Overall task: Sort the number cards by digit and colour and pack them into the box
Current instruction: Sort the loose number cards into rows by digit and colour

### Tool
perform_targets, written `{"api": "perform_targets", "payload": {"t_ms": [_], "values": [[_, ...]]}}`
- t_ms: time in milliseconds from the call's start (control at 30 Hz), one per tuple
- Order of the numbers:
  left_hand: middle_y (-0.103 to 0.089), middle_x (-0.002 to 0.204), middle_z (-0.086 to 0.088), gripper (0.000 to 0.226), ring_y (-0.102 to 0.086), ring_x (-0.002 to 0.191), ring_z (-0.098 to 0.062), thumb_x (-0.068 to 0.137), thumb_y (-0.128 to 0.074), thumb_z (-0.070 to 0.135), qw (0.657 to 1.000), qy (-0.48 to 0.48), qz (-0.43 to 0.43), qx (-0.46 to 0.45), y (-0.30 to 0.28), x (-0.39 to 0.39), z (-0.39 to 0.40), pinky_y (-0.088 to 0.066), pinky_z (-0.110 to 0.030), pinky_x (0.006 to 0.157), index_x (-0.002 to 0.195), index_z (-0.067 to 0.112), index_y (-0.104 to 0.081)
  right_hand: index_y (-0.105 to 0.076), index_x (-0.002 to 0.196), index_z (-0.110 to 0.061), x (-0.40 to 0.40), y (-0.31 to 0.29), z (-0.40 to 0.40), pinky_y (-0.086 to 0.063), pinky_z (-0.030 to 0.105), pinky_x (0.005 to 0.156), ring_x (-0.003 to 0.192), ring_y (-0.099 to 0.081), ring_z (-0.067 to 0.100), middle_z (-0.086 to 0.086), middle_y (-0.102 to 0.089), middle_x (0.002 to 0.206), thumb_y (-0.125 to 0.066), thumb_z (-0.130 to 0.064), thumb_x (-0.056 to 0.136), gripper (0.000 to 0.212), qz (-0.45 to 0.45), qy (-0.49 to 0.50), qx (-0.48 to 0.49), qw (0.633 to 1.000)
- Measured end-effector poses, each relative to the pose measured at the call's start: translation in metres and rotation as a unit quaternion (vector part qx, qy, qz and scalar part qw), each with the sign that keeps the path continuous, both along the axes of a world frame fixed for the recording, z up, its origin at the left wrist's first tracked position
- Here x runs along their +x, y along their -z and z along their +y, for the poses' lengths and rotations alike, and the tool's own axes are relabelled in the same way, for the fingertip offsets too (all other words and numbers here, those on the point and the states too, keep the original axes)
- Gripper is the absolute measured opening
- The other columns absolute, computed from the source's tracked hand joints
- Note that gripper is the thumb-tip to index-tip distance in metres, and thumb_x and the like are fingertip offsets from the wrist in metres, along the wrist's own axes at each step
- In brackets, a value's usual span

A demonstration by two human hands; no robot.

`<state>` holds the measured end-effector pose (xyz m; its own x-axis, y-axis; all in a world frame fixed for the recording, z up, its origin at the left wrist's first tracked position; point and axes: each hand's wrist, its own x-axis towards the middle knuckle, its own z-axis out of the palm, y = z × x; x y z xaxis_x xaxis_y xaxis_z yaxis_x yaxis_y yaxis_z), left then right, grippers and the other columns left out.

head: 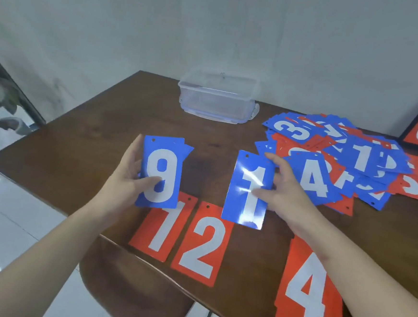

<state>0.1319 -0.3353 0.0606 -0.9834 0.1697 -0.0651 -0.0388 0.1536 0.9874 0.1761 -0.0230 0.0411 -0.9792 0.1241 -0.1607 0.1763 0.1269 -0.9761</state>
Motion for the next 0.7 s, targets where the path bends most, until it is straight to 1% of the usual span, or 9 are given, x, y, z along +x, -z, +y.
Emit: {"api": "perform_targets", "payload": {"t_ms": [67, 133, 267, 333, 433, 533, 567, 633, 700], "values": [[-0.070, 0.120, 0.015, 0.076, -0.068, 0.110, -0.010, 0.092, -0.063, -0.007, 1.000, 0.000, 0.000, -0.008, 0.000, 0.006, -0.011, -0.060, -0.025, 0.081, 0.126, 0.059, -0.044, -0.043, 0.133, -0.039, -0.013, -0.002, -0.012, -0.060, 0.041, 0.075, 0.098, -0.074, 0.016, -0.007, -0.074, 0.109, -0.066, 0.007, 0.091, 0.067, -0.014, 0.005, -0.032, 0.999], [-0.070, 0.120, 0.015, 0.075, -0.068, 0.110, -0.011, 0.092, -0.063, -0.006, 1.000, -0.012, -0.008, -0.012, 0.000, 0.009, -0.020, -0.060, -0.028, 0.082, 0.125, 0.058, -0.046, -0.045, 0.129, -0.035, -0.031, -0.003, -0.026, -0.061, 0.041, 0.069, 0.095, -0.075, 0.017, -0.002, -0.073, 0.112, -0.066, 0.003, 0.092, 0.057, -0.032, 0.017, -0.056, 0.998], [-0.071, 0.116, 0.017, 0.076, -0.070, 0.107, -0.011, 0.092, -0.063, -0.007, 0.999, -0.037, -0.011, -0.005, 0.000, 0.009, -0.031, -0.061, -0.031, 0.082, 0.134, 0.052, -0.042, -0.048, 0.111, -0.029, -0.077, -0.003, -0.053, -0.060, 0.033, 0.059, 0.078, -0.076, 0.020, 0.006, -0.071, 0.109, -0.066, -0.002, 0.093, 0.038, -0.050, 0.027, -0.040, 0.998], [-0.071, 0.113, 0.018, 0.079, -0.070, 0.105, -0.010, 0.092, -0.061, -0.009, 0.999, -0.038, -0.007, -0.006, -0.002, 0.007, -0.034, -0.061, -0.032, 0.083, 0.141, 0.049, -0.037, -0.046, 0.105, -0.032, -0.099, -0.003, -0.065, -0.058, 0.030, 0.056, 0.076, -0.074, 0.020, 0.008, -0.069, 0.110, -0.066, -0.005, 0.092, 0.036, -0.044, 0.020, 0.011, 0.999], [-0.070, 0.112, 0.020, 0.084, -0.069, 0.104, -0.006, 0.093, -0.060, -0.010, 0.999, -0.035, -0.003, -0.014, -0.002, 0.007, -0.040, -0.060, -0.027, 0.082, 0.149, 0.044, -0.029, -0.045, 0.110, -0.030, -0.120, -0.001, -0.077, -0.056, 0.032, 0.056, 0.077, -0.067, 0.017, 0.003, -0.065, 0.108, -0.065, -0.008, 0.090, 0.036, -0.025, 0.003, 0.133, 0.991], [-0.069, 0.108, 0.025, 0.083, -0.068, 0.102, 0.000, 0.093, -0.062, -0.007, 0.999, -0.038, -0.007, -0.018, -0.001, 0.005, -0.043, -0.058, -0.020, 0.075, 0.149, 0.045, -0.029, -0.043, 0.115, -0.031, -0.126, 0.004, -0.081, -0.048, 0.035, 0.063, 0.077, -0.061, 0.017, -0.002, -0.065, 0.101, -0.064, -0.015, 0.088, 0.037, -0.016, -0.026, 0.306, 0.952], [-0.068, 0.108, 0.026, 0.083, -0.067, 0.103, 0.000, 0.093, -0.063, -0.006, 0.999, -0.039, -0.010, -0.019, 0.000, 0.005, -0.044, -0.058, -0.020, 0.075, 0.148, 0.046, -0.030, -0.044, 0.118, -0.030, -0.126, 0.006, -0.080, -0.045, 0.035, 0.065, 0.084, -0.059, 0.018, -0.003, -0.064, 0.102, -0.065, -0.020, 0.088, 0.038, -0.018, -0.034, 0.355, 0.934], [-0.067, 0.111, 0.026, 0.083, -0.066, 0.105, 0.001, 0.092, -0.065, -0.004, 0.999, -0.035, -0.013, -0.020, 0.002, 0.003, -0.045, -0.059, -0.022, 0.079, 0.147, 0.048, -0.031, -0.046, 0.123, -0.028, -0.126, 0.009, -0.080, -0.041, 0.035, 0.077, 0.107, -0.052, 0.022, -0.004, -0.058, 0.111, -0.068, -0.030, 0.089, 0.041, -0.016, -0.046, 0.434, 0.900], [-0.065, 0.116, 0.025, 0.084, -0.065, 0.106, 0.003, 0.092, -0.065, -0.003, 0.999, -0.029, -0.016, -0.023, 0.004, 0.001, -0.043, -0.059, -0.025, 0.084, 0.146, 0.050, -0.031, -0.049, 0.127, -0.027, -0.124, 0.009, -0.079, -0.040, 0.038, 0.090, 0.121, -0.045, 0.026, -0.002, -0.055, 0.124, -0.070, -0.037, 0.088, 0.046, -0.012, -0.058, 0.473, 0.879]]}}
